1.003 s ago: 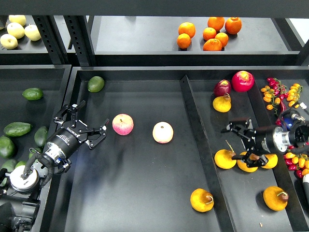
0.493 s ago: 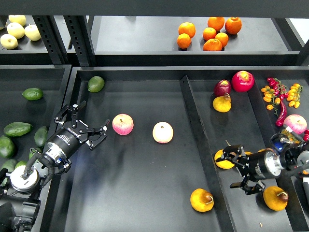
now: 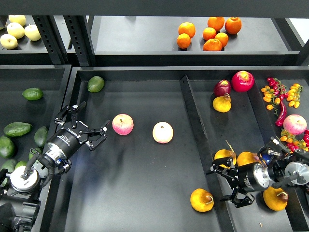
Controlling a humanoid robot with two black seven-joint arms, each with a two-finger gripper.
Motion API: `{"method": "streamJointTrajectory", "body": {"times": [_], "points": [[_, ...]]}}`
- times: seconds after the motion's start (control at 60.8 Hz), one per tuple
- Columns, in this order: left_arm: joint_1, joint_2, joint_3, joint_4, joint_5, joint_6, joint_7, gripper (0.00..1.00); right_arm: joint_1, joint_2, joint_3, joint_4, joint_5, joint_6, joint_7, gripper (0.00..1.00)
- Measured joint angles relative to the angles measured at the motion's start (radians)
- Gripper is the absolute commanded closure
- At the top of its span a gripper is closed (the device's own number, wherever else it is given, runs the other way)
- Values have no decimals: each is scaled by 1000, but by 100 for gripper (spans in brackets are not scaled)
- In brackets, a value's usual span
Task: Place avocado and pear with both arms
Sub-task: 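Move the right gripper toward the yellow pear on the table, then lower the right gripper around the yellow pear and close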
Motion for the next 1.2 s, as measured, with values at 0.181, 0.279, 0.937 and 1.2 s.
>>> {"method": "streamJointTrajectory", "body": {"times": [0.181, 0.279, 0.937, 1.2], "points": [[0, 0, 0, 0, 0, 0, 0, 1, -14, 4, -5, 0, 0, 0, 0, 1], [0, 0, 0, 0, 0, 0, 0, 1, -18, 14, -11, 0, -1, 0, 0, 1], [0, 0, 0, -1, 0, 0, 0, 1, -38, 66, -8, -43, -31, 0, 0, 11], [0, 0, 0, 0, 0, 0, 0, 1, -40, 73, 2, -60, -49, 0, 0, 23]]}}
